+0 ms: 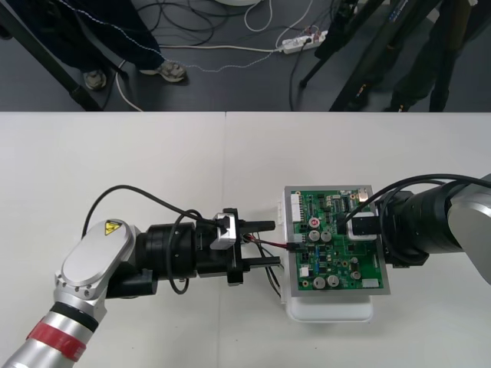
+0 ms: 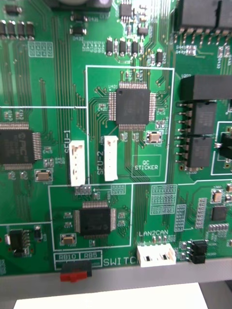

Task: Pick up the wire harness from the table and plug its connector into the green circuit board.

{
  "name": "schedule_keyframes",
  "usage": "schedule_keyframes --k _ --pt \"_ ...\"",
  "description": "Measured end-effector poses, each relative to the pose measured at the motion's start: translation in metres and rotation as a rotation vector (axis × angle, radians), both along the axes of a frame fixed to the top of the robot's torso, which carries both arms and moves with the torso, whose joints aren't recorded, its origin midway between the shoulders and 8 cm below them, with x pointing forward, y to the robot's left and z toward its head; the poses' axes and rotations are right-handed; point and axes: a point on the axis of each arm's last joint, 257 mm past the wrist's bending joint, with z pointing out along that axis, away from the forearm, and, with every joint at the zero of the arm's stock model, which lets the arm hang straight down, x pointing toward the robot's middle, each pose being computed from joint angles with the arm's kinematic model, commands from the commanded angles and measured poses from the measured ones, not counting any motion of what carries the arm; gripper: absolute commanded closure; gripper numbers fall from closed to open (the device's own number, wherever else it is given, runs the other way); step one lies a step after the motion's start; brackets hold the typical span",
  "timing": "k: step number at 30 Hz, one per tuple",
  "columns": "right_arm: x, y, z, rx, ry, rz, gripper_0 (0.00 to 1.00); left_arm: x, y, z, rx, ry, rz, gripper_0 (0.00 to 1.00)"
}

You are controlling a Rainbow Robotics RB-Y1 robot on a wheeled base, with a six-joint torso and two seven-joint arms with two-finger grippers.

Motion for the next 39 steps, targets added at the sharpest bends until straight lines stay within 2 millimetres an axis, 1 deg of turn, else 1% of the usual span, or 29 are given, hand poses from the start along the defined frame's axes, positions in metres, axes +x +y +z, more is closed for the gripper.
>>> schedule_keyframes --k 4,9,13,18,23,28,30,33,35,39 --pt "-0.002 -0.003 0.001 0.001 0.008 0.005 0.0 -0.003 0.014 0.006 0.02 -0.042 0.005 0.46" --pt "-0.008 -0.005 0.008 0.04 0.035 0.019 0.0 -0.001 0.037 0.006 0.054 -0.07 0.029 0.46" --pt "-0.01 -0.011 0.019 0.082 0.053 0.017 0.0 0.008 0.059 0.008 0.083 -0.093 0.063 0.46" --pt "-0.007 -0.023 0.034 0.101 0.045 0.015 0.0 0.022 0.089 0.019 0.118 -0.144 0.113 0.45" --pt "-0.005 -0.029 0.06 0.164 0.03 0.014 0.0 0.038 0.122 0.036 0.162 -0.209 0.163 0.45" --pt "-0.009 -0.02 0.094 0.268 0.004 0.075 0.0 0.049 0.151 0.065 0.208 -0.31 0.202 0.46" --pt "-0.012 -0.013 0.109 0.328 -0.001 0.096 0.0 0.052 0.16 0.077 0.226 -0.351 0.212 0.45" --pt "-0.023 0.004 0.13 0.433 0.011 0.142 0.0 0.054 0.171 0.096 0.248 -0.388 0.223 0.45" --pt "-0.028 0.011 0.14 0.474 0.014 0.161 0.0 0.055 0.175 0.106 0.254 -0.378 0.229 0.46" --pt "-0.043 0.028 0.158 0.588 0.057 0.203 0.0 0.056 0.179 0.13 0.246 -0.287 0.24 0.45"
